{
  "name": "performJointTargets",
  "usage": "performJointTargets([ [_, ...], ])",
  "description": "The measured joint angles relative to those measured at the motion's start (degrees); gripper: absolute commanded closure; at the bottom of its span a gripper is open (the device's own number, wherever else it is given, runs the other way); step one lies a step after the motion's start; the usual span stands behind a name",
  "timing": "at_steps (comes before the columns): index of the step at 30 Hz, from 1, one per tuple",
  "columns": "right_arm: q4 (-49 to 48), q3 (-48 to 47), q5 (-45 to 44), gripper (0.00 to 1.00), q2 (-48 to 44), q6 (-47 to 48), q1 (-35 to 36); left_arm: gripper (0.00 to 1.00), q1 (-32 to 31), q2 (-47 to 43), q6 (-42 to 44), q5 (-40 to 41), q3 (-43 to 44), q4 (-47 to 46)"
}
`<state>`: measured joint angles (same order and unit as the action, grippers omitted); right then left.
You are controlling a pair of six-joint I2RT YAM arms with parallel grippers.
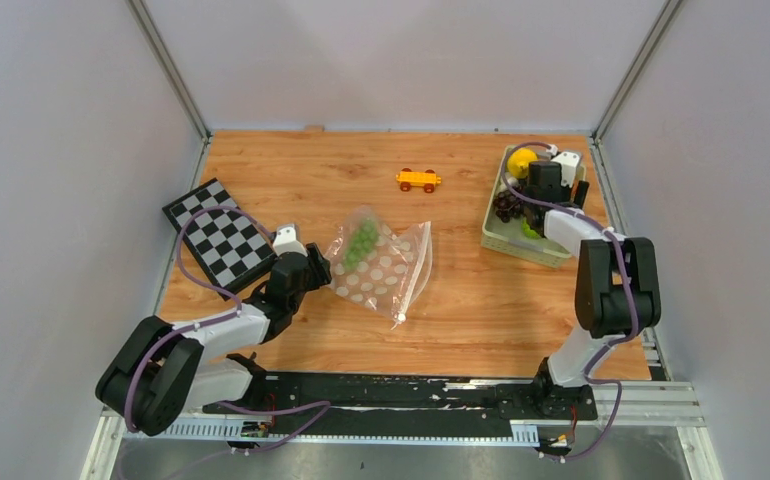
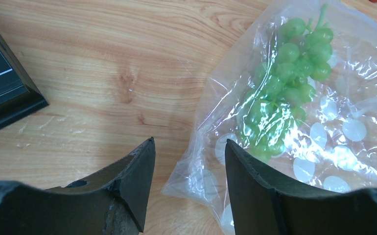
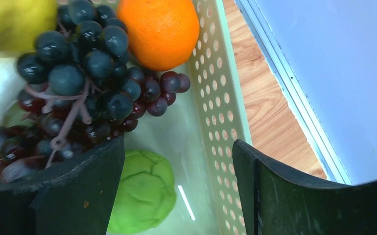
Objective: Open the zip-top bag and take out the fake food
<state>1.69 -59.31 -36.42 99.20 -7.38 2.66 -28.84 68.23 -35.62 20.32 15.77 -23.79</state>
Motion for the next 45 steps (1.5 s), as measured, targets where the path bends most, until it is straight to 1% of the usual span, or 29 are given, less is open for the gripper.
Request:
performJointTargets([
  [4,2.91,0.22,3.93,0.20,-5.44,-0.87,0.24,0.36,0.00,-0.26,0.00,-0.11,0.00,0.20],
  [7,5.01,0.52,7.96,0.21,-12.20,-1.90,1.01,0.35,0.00,-0.37,0.02,-0.31,0.02,1.03],
  [10,5.25,1.84,12.98,0.22,-18.73,-2.64,2.60,0.32,0.00,-1.07,0.04,-0.52,0.15,3.08],
  [14,5.33,6.40,22.56,0.24,-27.21,-4.22,6.01,0.29,0.00,-3.34,0.11,-1.25,1.44,6.93],
  [18,5.05,11.85,31.15,0.28,-32.70,-6.86,10.10,0.23,0.00,-5.11,0.09,-2.64,4.13,10.60],
  [22,3.45,18.60,38.27,0.34,-36.04,-10.47,14.88,0.11,0.00,-6.86,0.09,-4.63,6.16,14.45],
  [24,1.79,21.77,41.31,0.38,-36.39,-12.52,17.38,0.02,0.00,-7.80,0.13,-5.40,7.08,16.76],
  [25,0.81,23.17,42.62,0.40,-36.39,-13.55,18.51,0.00,0.00,-8.33,0.15,-5.79,7.63,18.10],
  [29,-4.24,27.54,46.49,0.51,-35.60,-17.05,21.88,0.00,0.00,-10.62,0.22,-6.60,10.03,23.78],
  [35,-13.94,30.12,51.19,0.61,-30.10,-21.75,25.03,0.00,0.00,-13.03,1.31,-6.25,14.43,30.29],
  [40,-20.98,30.03,53.92,0.65,-23.82,-23.96,26.93,0.00,0.07,-12.61,1.75,-6.64,16.85,33.09],
  [45,-25.62,28.83,56.81,0.65,-17.40,-25.73,27.71,0.00,1.18,-8.39,2.27,-8.50,20.44,34.38],
])
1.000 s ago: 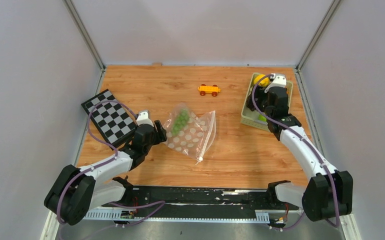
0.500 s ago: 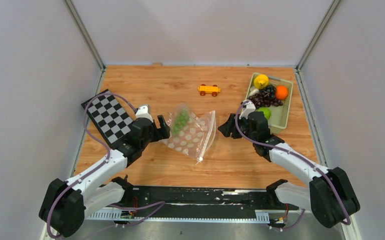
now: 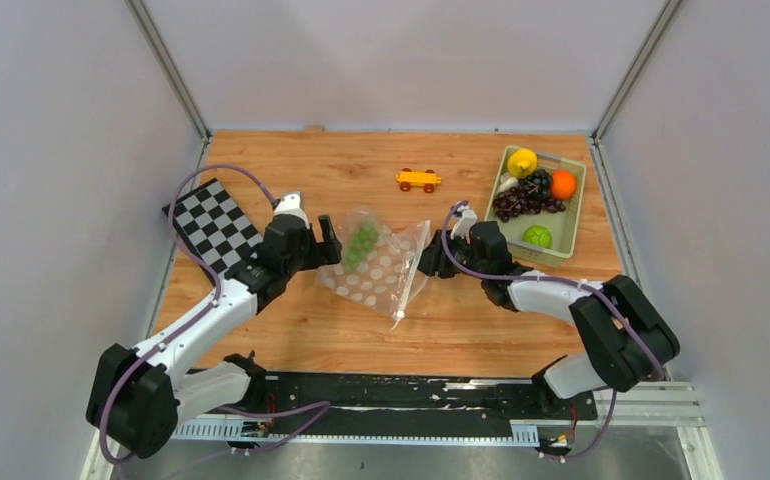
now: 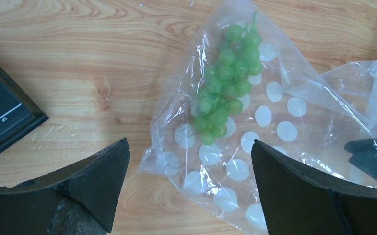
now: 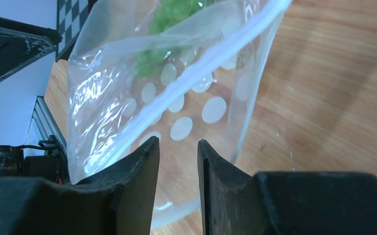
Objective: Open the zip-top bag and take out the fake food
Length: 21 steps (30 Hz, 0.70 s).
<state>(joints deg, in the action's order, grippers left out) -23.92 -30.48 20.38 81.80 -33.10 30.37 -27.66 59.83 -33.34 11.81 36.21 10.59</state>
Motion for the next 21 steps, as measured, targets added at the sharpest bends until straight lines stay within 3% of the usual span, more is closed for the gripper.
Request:
performJointTargets([
  [13,-14.05,-12.00,4.92,0.65,18.16,-4.63,0.00,0.02,6.84,19.52,1.51,-6.91,14.14,-0.07],
  [21,-20.98,-13.16,6.58,0.64,27.63,-8.26,0.00,0.07,7.56,31.26,1.60,-9.03,22.47,-1.68],
])
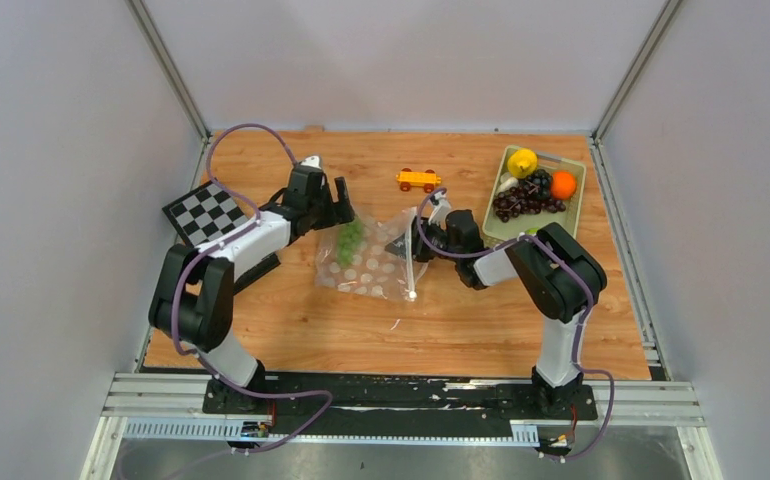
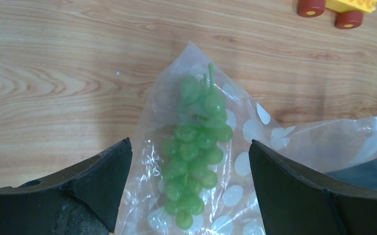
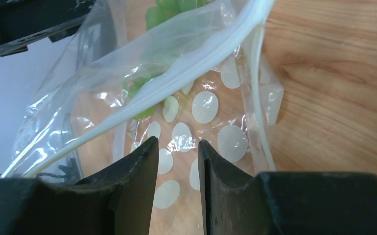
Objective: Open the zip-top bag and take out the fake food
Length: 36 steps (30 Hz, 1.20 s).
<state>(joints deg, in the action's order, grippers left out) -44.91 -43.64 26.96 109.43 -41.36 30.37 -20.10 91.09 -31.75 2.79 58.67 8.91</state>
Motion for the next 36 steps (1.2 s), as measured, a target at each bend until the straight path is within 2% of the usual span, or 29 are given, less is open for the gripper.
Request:
performJointTargets([
  [5,-1.49,-0.11,0.39,0.62,1.51,-0.17,0.00,0.20,0.81,5.97,-0.09,-0.85,1.51,-2.29],
  [11,-3.54,-0.68,0.66,0.61,2.62,-0.15,0.00,0.59,3.02,7.80,-1.16,-1.60,-1.07,-6.05],
  [14,-4.44,-0.70,0.66,0.59,3.37,-0.17,0.00,0.74,3.43,8.81,-2.10,-3.67,-3.08,-9.44],
  [19,-5.60,-0.70,0.66,0.55,3.87,-0.33,0.46,0.85,3.43,10.14,-3.63,-8.74,-7.76,-15.96],
  [24,-6.64,-0.74,0.66,0.55,4.42,-0.39,1.51,0.88,3.02,10.19,-5.53,-12.02,-11.78,-22.62],
  [29,-6.82,-0.90,0.92,0.56,5.03,-0.37,2.45,0.92,0.48,9.66,-6.97,-12.52,-14.49,-26.75],
  [36,-6.86,-0.94,1.14,0.55,4.90,1.46,3.50,0.97,-3.82,6.67,-8.24,-9.97,-17.81,-27.23],
])
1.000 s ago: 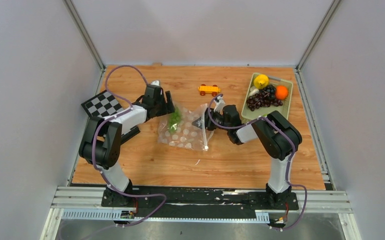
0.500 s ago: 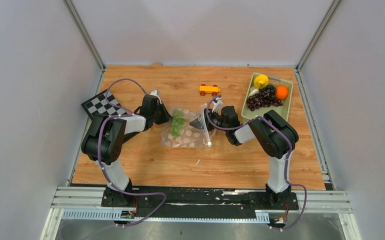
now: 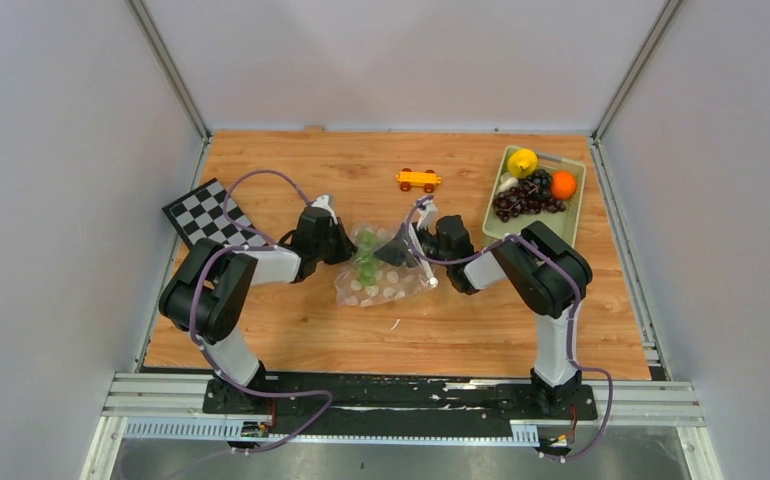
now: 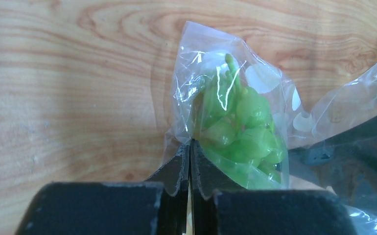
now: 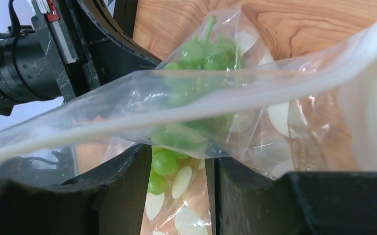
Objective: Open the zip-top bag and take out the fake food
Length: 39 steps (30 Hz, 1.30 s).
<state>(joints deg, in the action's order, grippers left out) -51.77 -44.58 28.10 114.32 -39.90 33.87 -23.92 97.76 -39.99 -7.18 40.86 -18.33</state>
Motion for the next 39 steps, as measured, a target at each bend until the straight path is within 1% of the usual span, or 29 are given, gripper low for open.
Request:
performJointTargets([
  [3,0.17,0.00,-0.15,0.54,-0.22,1.25,0.17,1.00,-1.25,-1.84,-0.17,1.88,-1.05,1.49],
  [12,2.34,-0.17,-0.72,0.46,-0.09,3.45,1.11,1.00,-3.96,-5.40,-1.51,4.52,-2.08,4.63],
  [18,3.26,-1.25,-0.46,0.45,0.57,4.87,2.67,1.00,-5.40,-5.62,-2.05,5.55,-2.08,5.33],
  [20,4.61,-2.03,-0.48,0.49,0.61,5.90,3.56,1.00,-5.77,-5.62,-2.19,5.64,-2.08,5.33],
  [21,5.22,-2.45,-0.50,0.55,0.68,6.40,3.98,1.00,-6.01,-5.62,-2.23,5.68,-2.08,5.33],
  [23,5.77,-2.78,-0.55,0.63,0.68,7.21,4.48,1.00,-6.34,-5.62,-2.21,5.92,-2.08,5.40],
  [27,6.73,-2.73,-0.46,0.77,0.66,8.11,4.48,1.00,-6.49,-5.86,-1.84,7.91,-2.08,6.82],
  [29,7.15,-2.21,-0.31,0.86,0.37,8.39,4.00,1.00,-6.54,-6.78,-1.16,9.75,-2.05,8.55],
  [31,7.37,-1.73,0.02,0.92,-0.37,8.55,3.41,1.00,-6.82,-7.82,-0.33,11.69,-1.99,10.40],
  [33,7.37,-0.57,0.76,0.97,-1.66,8.57,2.64,1.00,-6.99,-8.83,0.85,14.36,-1.73,12.83],
  [35,7.37,0.61,1.81,1.00,-3.04,8.55,1.49,1.00,-7.08,-9.51,1.66,16.41,-1.66,14.27],
  [39,7.23,2.01,4.00,1.00,-4.74,8.52,-0.59,1.00,-6.45,-10.78,2.99,19.17,-1.33,16.39],
])
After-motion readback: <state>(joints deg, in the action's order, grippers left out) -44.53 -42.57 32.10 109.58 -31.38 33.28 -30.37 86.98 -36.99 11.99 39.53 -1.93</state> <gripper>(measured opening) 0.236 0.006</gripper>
